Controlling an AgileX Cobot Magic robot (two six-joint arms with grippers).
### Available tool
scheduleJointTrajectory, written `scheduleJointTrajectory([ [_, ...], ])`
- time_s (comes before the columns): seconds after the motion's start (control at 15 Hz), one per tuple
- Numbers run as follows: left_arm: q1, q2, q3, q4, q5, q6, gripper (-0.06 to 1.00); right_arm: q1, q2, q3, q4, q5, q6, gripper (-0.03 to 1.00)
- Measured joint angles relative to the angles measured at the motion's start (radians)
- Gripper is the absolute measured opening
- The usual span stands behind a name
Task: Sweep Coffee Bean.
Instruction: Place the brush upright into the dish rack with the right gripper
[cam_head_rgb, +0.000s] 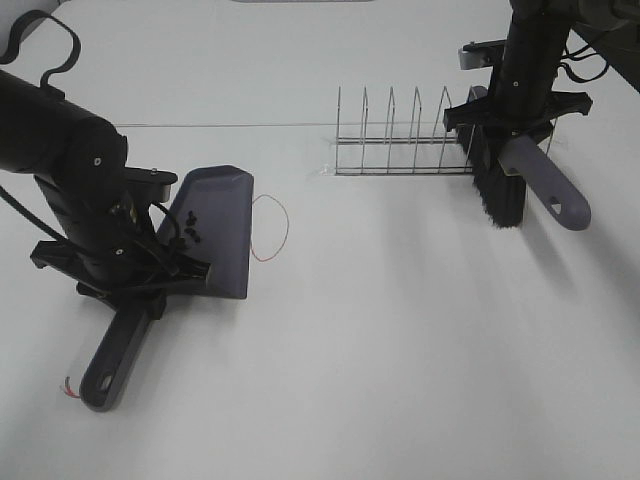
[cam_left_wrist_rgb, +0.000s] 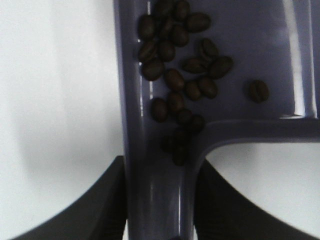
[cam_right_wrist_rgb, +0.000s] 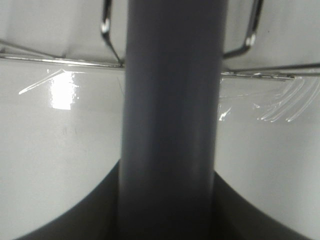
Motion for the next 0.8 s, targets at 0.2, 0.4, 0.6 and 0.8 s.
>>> scheduleJointTrajectory([
  [0.2,0.0,0.0,0.0,0.0,0.0,0.001,0.36,-0.002,0.0,-0.002,0.005,-0.026,-0.002,0.34],
  [0.4,0.0,0.0,0.0,0.0,0.0,0.001,0.36,-0.004,0.0,-0.002,0.007,-0.042,0.001,0.34],
  [0.6,0.0,0.0,0.0,0.0,0.0,0.001,0.36,-0.004,0.0,-0.002,0.007,-0.043,0.006,0.39],
  [0.8,0.0,0.0,0.0,0.0,0.0,0.001,0.36,-0.011,0.0,-0.002,0.014,-0.044,0.015,0.64],
])
